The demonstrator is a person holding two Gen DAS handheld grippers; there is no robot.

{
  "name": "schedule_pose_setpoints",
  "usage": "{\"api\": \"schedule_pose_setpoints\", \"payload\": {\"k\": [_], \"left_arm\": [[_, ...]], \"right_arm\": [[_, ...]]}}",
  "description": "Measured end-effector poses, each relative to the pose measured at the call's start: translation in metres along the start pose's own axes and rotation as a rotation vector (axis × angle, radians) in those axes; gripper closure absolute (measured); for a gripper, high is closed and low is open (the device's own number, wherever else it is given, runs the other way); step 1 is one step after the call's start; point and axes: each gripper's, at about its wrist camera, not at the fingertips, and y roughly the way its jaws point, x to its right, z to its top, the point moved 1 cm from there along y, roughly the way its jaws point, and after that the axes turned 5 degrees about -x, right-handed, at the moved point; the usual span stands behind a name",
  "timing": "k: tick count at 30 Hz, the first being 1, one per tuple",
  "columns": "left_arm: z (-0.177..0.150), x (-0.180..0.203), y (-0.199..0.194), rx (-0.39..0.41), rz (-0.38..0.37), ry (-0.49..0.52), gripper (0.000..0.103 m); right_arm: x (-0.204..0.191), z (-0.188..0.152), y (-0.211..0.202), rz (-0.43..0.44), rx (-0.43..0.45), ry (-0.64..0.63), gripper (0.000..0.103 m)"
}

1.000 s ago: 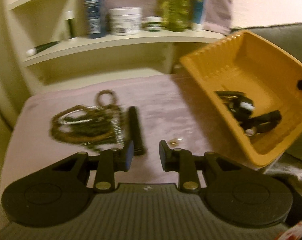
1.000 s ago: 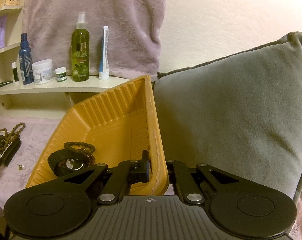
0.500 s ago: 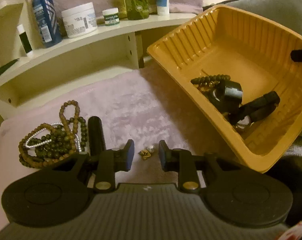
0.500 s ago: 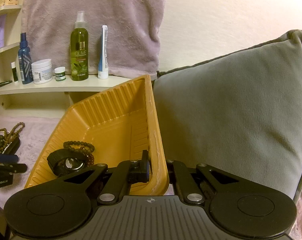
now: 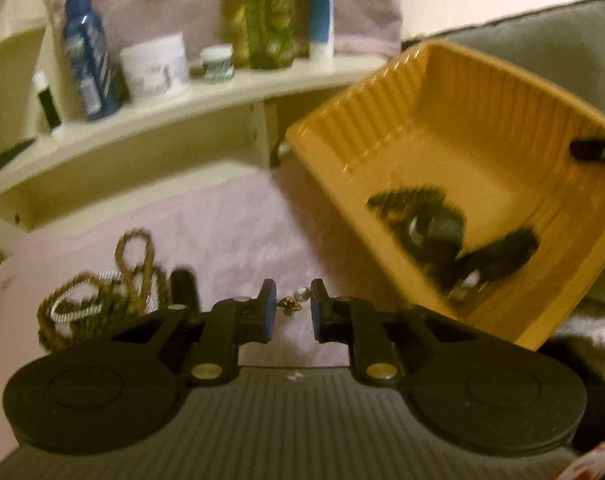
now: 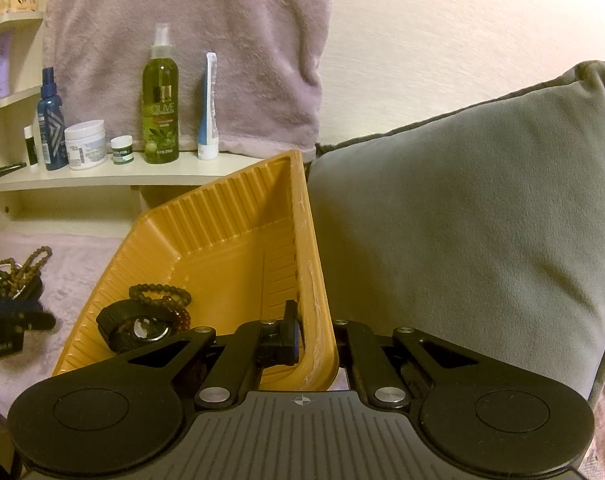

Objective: Organize jewelry
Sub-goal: 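Carry the earring into the tray and open the left gripper, then grasp the black cylinder with the left gripper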

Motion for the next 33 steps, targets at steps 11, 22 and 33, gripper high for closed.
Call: {"api": "schedule_pose_setpoints", "payload": {"k": [11, 22, 33], "left_arm": [[0.050, 0.070, -0.003, 0.093, -0.185, 0.069, 0.087], [0.043, 0.066, -0.007, 0.102, -0.187, 0.033, 0.074], [0.009, -0.024, -0.022, 0.076, 0.093, -0.115, 0.074]], "right_arm": [[0.000, 0.001, -0.001, 0.001, 0.000, 0.006, 0.099], [-0.001, 0.001, -0.001, 0.001, 0.000, 0.006, 0.099], [0.000, 0.001, -0.001, -0.004, 0.000, 0.003, 0.099]]}}
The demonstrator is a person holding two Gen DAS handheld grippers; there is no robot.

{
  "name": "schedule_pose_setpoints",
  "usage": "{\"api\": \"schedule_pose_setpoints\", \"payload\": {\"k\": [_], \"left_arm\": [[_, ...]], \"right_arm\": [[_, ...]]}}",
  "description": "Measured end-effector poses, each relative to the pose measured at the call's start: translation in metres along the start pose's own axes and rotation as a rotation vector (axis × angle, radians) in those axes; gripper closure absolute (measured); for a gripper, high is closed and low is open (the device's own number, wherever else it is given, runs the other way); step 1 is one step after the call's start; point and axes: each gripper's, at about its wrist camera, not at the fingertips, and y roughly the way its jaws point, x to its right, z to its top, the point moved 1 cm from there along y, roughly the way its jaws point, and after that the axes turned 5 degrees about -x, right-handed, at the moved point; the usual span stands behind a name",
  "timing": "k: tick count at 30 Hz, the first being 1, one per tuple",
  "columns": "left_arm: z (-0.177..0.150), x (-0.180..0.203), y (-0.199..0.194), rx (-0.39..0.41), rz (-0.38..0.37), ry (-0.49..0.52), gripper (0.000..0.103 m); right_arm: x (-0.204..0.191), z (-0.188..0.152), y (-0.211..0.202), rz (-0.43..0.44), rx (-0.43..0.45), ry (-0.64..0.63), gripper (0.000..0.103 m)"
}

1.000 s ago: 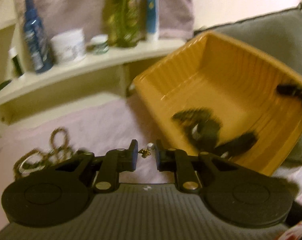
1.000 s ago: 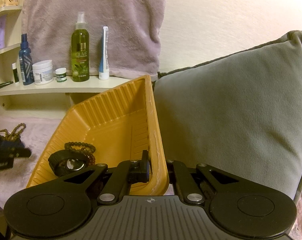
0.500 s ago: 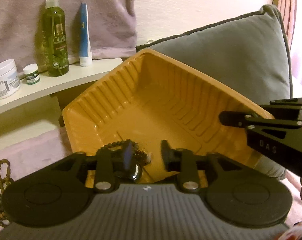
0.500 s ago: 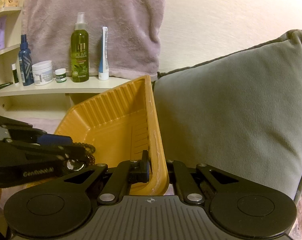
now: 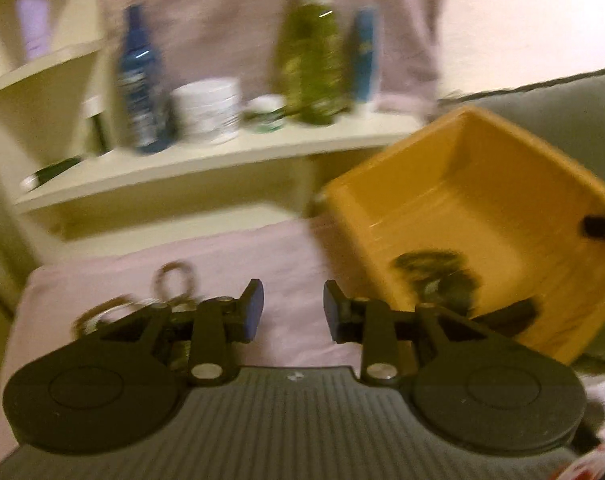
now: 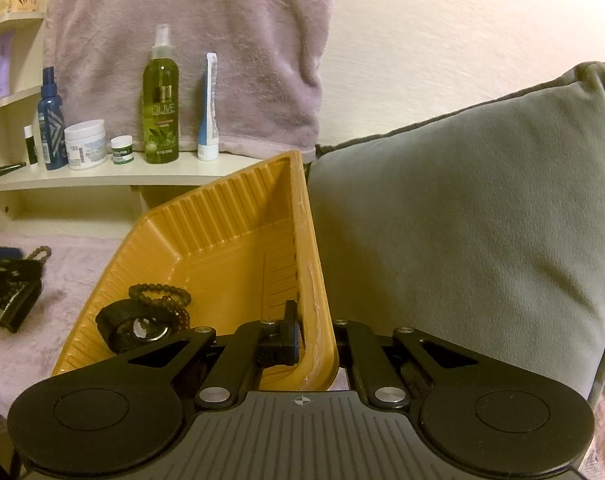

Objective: Organize jewelry
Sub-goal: 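Grasp the black cylinder with the left gripper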

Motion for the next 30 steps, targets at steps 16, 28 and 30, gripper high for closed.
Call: {"api": "schedule_pose_setpoints", "payload": {"k": [16, 28, 30], "left_arm": [[-0.034, -0.024, 0.026, -0.100, 0.089, -0.036, 0.074], [-0.034, -0.023, 0.036, -0.126, 0.107, -0.040, 0.086], [-0.034, -0.023, 0.035, -0.125, 0.106, -0.041, 0.086]], "right_arm": [[0.000, 0.000, 0.001, -0.005, -0.001, -0.009, 0.099], [0.001, -0.001, 0.002, -0.002, -0.001, -0.006, 0.099], [0.001, -0.001, 0.002, -0.002, -0.001, -0.006, 0.099]]}}
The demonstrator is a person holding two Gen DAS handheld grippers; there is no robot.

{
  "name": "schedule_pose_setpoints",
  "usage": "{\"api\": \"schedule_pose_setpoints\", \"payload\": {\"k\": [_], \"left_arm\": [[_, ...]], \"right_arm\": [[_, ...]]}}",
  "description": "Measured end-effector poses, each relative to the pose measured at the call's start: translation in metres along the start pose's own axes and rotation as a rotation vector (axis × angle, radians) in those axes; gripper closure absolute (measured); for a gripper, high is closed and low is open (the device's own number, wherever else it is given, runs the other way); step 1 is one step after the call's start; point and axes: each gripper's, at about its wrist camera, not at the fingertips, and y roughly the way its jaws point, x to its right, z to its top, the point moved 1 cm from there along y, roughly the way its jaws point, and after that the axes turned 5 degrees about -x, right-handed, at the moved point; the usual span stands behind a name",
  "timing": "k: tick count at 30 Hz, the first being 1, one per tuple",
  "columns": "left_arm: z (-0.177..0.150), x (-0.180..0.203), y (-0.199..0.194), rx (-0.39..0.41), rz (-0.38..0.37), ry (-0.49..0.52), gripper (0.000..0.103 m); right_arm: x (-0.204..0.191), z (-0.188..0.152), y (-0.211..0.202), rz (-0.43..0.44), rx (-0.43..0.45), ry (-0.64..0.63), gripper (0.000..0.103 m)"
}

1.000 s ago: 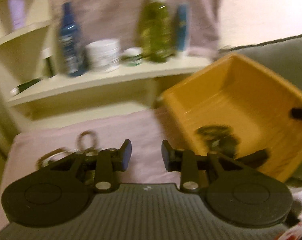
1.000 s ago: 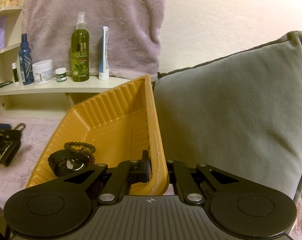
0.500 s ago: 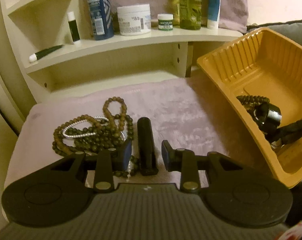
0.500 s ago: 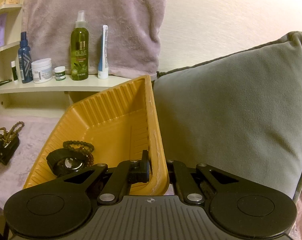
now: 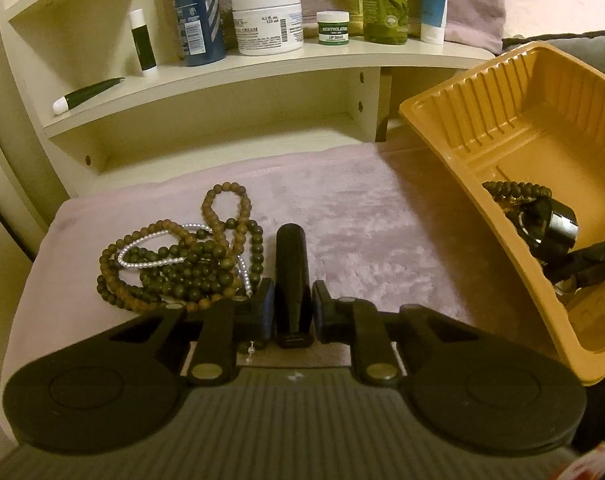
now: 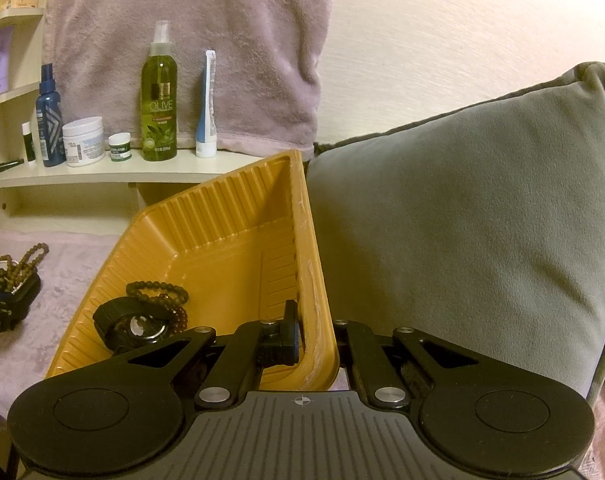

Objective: Organize jewelry
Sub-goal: 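Grasp the black cylinder with the left gripper, then carry the black cylinder into the tray and release it with the left gripper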

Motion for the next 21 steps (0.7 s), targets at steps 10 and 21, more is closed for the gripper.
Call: {"api": "schedule_pose_setpoints", "payload": {"k": [10, 21], "left_arm": [[0.010, 0.009, -0.017, 0.039, -0.061, -0.002, 0.086], [0.044, 0.064, -0.044, 0.121, -0.217, 0.051, 0.086]], "right_arm": [[0.000, 0.000, 0.000, 0.000, 0.000, 0.001, 0.099], [-0.003, 0.002, -0.004, 0.003, 0.006, 0.003, 0.099]]}}
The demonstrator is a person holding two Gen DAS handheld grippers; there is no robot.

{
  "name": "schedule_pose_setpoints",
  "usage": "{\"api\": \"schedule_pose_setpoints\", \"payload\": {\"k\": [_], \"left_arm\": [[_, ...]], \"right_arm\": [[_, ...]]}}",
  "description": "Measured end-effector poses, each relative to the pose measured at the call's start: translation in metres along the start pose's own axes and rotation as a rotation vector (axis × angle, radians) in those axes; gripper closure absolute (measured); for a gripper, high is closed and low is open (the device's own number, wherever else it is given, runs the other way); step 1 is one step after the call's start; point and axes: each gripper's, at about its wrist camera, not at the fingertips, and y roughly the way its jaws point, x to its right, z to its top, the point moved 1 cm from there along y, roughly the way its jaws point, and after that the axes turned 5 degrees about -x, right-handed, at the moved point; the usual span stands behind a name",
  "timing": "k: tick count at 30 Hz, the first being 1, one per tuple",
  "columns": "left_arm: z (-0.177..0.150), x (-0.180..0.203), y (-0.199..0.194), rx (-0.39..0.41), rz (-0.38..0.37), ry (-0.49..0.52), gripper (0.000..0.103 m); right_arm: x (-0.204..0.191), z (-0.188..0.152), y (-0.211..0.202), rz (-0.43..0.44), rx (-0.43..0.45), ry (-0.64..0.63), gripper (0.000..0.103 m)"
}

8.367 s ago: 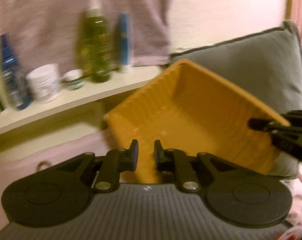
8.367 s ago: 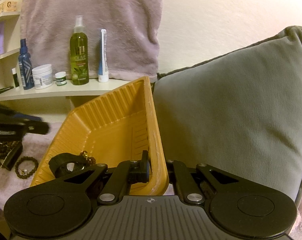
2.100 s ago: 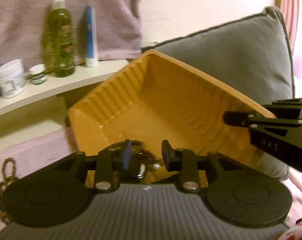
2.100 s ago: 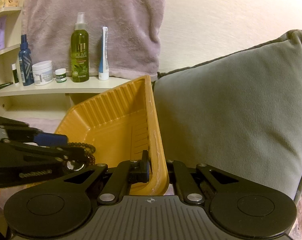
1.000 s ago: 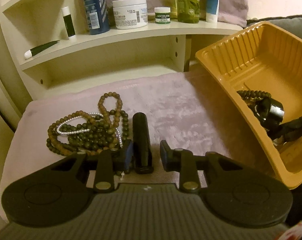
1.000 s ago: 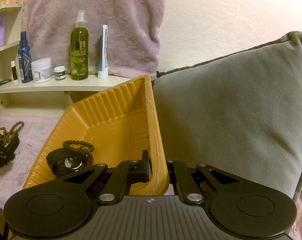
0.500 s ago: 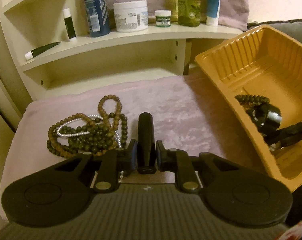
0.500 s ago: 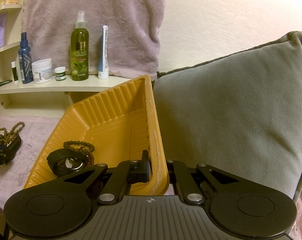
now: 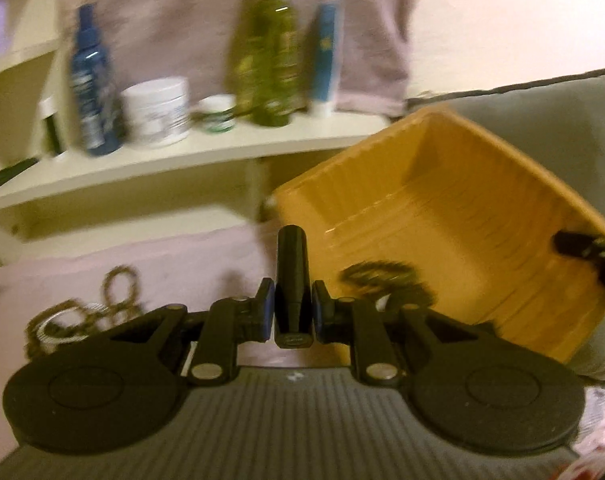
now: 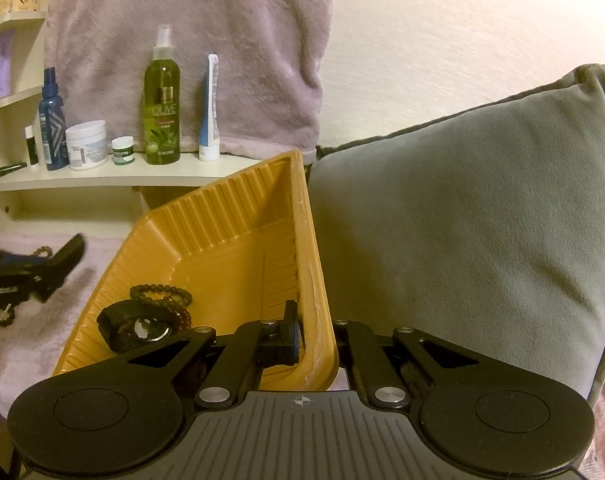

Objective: Organize jewelry
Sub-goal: 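Carry the black cylinder into the tray and release it with the left gripper, then grasp the white pearl strand in the bead pile with the left gripper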

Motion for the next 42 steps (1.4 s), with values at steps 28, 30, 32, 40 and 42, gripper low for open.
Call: {"api": "schedule_pose_setpoints", "payload": {"k": [28, 30, 32, 40, 42], "left_arm": [[0.011, 0.051, 0.006, 0.039, -0.148, 0.055, 0.079], [0.011, 0.043, 0.000, 0.053, -0.122, 0.044, 0.079], [0.011, 0.031, -0.007, 0.064, -0.091, 0.026, 0.079], [-0.006, -0.032, -0.024, 0.073, 0.108, -0.059, 0.080], [-0.014, -0.048, -0.026, 0.057, 0.150, -0.075, 0.080]], "right_arm": [[0.001, 0.000, 0.000, 0.002, -0.001, 0.004, 0.099], [0.001, -0.001, 0.001, 0.002, -0.002, 0.002, 0.099], [0.001, -0.001, 0.000, 0.001, -0.001, 0.000, 0.099], [-0.001, -0.001, 0.001, -0.004, 0.000, -0.005, 0.099], [-0.001, -0.001, 0.001, -0.005, 0.000, -0.006, 0.099]]}}
